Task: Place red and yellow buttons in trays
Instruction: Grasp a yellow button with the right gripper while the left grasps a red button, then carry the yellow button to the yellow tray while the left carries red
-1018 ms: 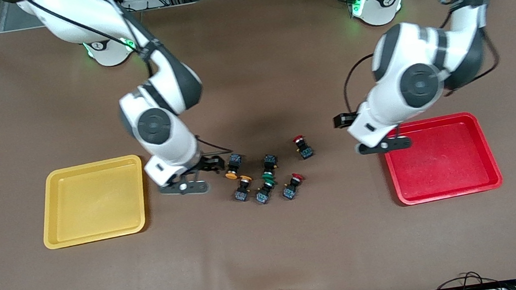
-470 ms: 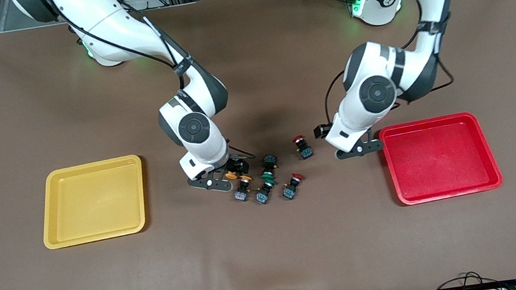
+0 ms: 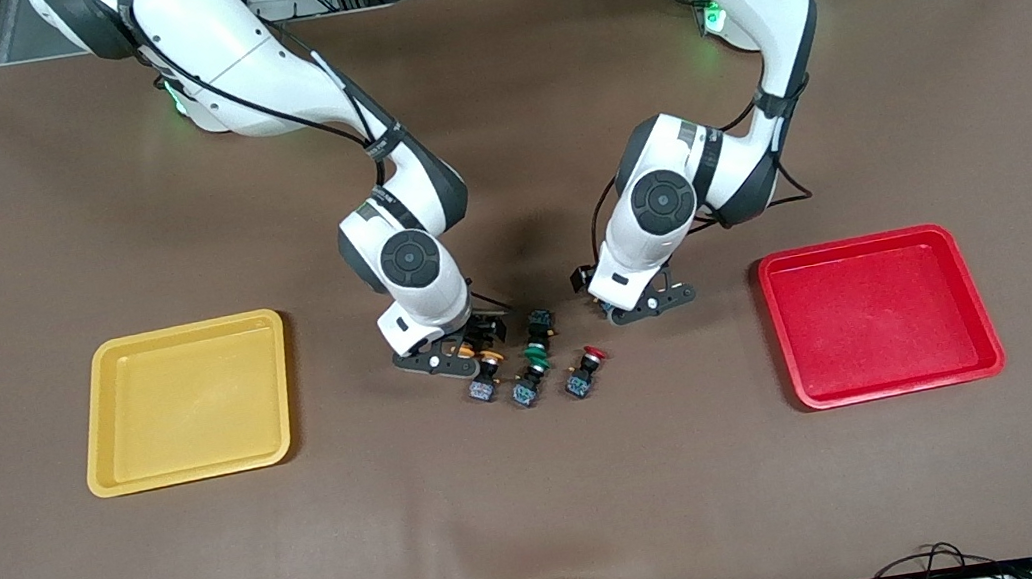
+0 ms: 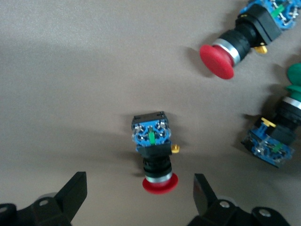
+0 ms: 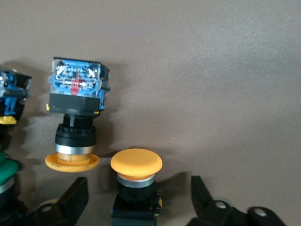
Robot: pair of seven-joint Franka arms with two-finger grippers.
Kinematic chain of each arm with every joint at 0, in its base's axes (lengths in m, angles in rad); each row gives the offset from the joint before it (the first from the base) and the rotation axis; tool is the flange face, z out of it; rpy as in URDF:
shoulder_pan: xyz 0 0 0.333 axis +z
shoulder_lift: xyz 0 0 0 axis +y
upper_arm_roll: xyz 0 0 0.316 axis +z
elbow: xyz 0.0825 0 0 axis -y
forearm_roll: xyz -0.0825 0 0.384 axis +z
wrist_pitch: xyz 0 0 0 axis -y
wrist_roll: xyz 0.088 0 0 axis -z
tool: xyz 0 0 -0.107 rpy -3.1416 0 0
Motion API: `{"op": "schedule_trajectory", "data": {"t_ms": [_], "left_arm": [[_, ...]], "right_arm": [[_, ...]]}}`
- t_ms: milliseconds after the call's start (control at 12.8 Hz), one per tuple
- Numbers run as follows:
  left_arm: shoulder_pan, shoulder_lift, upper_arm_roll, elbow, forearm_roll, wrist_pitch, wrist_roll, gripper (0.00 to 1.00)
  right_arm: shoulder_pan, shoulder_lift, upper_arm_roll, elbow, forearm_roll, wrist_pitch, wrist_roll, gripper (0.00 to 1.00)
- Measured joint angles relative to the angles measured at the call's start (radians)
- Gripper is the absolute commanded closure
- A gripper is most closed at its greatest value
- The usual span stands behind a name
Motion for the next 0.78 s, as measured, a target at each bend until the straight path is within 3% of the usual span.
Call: {"op": "schedule_trajectory", "data": {"t_ms": [313,626,705,783], "left_arm": [[-0.002,0.023,0.005,0.001,-0.005,0.067,-0.028,0.0],[-0.006,0.053,0.003,0.002,-0.007,0.089,-0.037,0.0],[-0.006,0.057,0.003,0.003,-0.009,0.091,-0.037,0.16],[-0.006,0.062,0.003,0.003,-0.011,0.098,-0.037,0.23]], "right_arm": [[0.006,-0.004,-0.002,0.007,-0.026,-0.022,0.0,1.0],[-0.033,-0.11,-0.019,0.039,-0.032,-0.249,-0.129,1.0],[-0.063,-0.155,-0.021,0.041,-0.032,-0.316,-0.193,1.0],[-0.099,-0.2,-0.022,0.042,-0.032,-0.378,-0.268,1.0]]}}
